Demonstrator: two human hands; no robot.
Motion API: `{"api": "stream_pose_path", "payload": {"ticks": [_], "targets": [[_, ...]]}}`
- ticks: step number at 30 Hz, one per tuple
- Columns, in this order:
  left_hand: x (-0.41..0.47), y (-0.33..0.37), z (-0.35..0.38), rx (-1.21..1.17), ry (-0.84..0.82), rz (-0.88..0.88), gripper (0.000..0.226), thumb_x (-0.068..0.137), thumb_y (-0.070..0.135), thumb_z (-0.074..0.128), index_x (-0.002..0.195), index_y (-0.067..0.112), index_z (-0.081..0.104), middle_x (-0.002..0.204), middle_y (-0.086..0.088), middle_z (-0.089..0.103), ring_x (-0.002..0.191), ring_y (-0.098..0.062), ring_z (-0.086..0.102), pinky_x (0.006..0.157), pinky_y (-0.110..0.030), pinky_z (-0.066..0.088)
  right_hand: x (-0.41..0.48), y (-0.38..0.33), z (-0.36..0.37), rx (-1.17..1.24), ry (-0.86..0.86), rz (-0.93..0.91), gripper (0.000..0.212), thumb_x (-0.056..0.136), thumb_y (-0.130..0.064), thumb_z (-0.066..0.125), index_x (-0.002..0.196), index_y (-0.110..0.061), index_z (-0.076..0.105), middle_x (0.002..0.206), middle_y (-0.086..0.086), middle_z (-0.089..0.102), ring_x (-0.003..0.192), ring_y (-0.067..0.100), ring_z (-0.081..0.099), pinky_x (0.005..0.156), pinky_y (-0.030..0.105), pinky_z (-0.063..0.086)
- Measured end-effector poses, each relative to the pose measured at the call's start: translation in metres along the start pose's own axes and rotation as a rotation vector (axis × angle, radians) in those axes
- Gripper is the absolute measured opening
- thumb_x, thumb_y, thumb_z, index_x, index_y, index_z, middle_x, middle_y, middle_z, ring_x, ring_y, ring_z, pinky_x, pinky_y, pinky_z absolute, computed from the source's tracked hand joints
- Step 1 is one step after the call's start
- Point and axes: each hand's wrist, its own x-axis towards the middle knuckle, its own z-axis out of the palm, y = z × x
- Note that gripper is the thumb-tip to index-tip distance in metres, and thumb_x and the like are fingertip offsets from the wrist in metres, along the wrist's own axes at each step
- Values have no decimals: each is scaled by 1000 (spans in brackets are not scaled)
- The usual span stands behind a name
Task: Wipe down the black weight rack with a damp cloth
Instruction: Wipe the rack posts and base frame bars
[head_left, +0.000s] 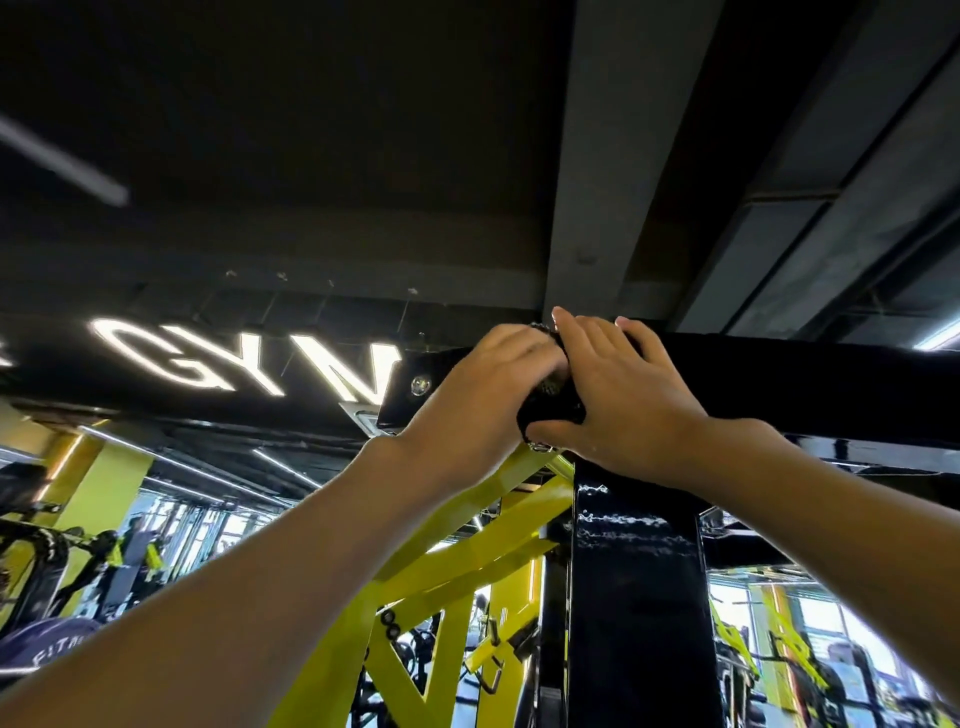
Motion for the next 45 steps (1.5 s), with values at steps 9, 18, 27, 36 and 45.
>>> {"api": "stream_pose_path", "payload": {"ticks": [9, 18, 27, 36, 45], "targets": [[-63, -39, -5, -58, 229, -368, 47, 78, -20, 63, 111, 14, 68, 114, 0, 64, 108, -9, 53, 98, -18, 44, 1, -6, -6, -47, -43, 14, 107, 83, -74, 50, 156, -13, 0, 160, 1, 18, 150, 17, 10, 123, 41, -1], [-17, -42, 12, -111, 233, -390, 42, 83, -11, 57, 114, 15, 68, 116, -1, 65, 106, -19, 61, 94, -42, 50, 9, -21, 12, -206, 57, 24, 96, 80, -78, 47, 150, -16, 27, 148, 5, 36, 140, 26, 30, 116, 49, 15], [-18, -63, 3, -3, 189, -368, 36, 89, -5, 52, 115, 13, 70, 116, -3, 66, 105, -19, 63, 94, -37, 52, 9, -24, 18, -269, 93, 67, 92, 71, -73, 39, 139, -11, 49, 133, 12, 54, 126, 32, 47, 108, 54, 29], [-31, -93, -8, -52, 226, -653, 33, 87, -11, 63, 111, 8, 74, 111, -9, 72, 104, -18, 67, 84, -7, 45, 10, -24, 20, -298, 103, 72, 92, 68, -71, 43, 134, -7, 56, 127, 16, 59, 121, 36, 54, 103, 57, 37], [-82, -67, 0, -20, 212, -607, 36, 94, -5, 55, 120, 14, 70, 108, -1, 66, 96, -6, 56, 80, 0, 36, 10, -23, 24, -306, 142, 60, 90, 69, -70, 52, 133, -7, 56, 127, 17, 60, 121, 37, 55, 103, 57, 38]]}}
